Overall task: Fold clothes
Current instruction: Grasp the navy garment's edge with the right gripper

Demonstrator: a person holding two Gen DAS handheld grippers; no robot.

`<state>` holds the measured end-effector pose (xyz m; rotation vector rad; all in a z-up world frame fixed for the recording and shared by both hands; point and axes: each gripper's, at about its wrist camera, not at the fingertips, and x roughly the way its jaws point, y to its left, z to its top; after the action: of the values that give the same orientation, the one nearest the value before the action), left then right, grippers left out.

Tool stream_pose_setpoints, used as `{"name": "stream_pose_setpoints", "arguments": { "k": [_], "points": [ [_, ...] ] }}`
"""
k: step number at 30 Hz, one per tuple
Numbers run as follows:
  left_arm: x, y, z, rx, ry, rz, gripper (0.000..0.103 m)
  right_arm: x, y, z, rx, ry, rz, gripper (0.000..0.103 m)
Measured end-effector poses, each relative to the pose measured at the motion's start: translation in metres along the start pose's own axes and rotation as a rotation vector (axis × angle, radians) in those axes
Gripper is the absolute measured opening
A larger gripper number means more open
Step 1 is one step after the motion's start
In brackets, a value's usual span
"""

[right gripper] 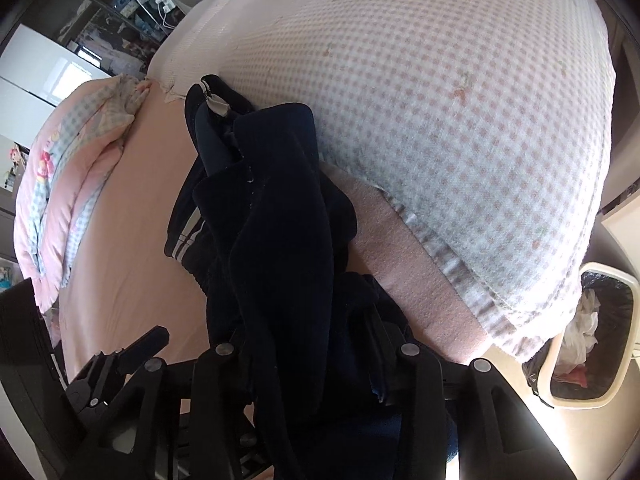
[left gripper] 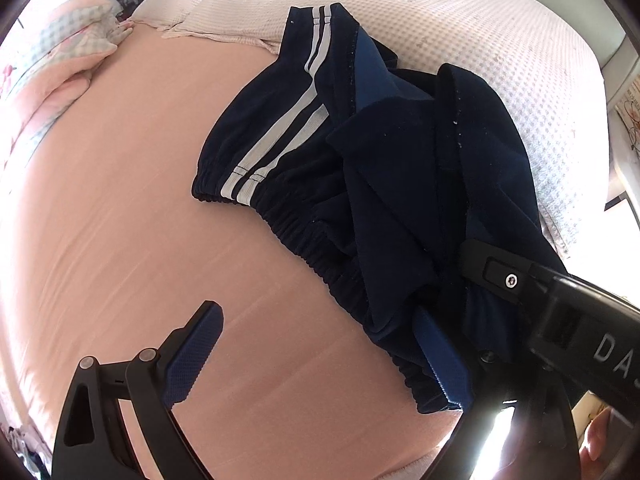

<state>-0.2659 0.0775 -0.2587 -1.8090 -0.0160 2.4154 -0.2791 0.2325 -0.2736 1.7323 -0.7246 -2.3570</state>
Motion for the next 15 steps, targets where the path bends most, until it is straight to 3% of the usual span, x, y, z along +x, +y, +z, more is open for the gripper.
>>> {"name": "stream_pose_setpoints", "arguments": {
  "k": [2,10,15],
  "points": [
    [-0.003,0.002,-0.002,-0.021,-0.005,-0.027,0.096,-0.003,-0.007,-0.001,0.027,-0.003,0.038,0.031],
    [-0.016,0.012,-0.009,-0.109,-0.020,-0.135,0.095,-0.017,-0.002,-0.008,-0.028,-0.016,0.043,0.028],
    [-0.011,0.017,-0.010,-0.135,0.018,-0.183,0.095,-0.025,0.007,-0.002,-0.045,-0.040,0.095,0.023]
  ]
}}
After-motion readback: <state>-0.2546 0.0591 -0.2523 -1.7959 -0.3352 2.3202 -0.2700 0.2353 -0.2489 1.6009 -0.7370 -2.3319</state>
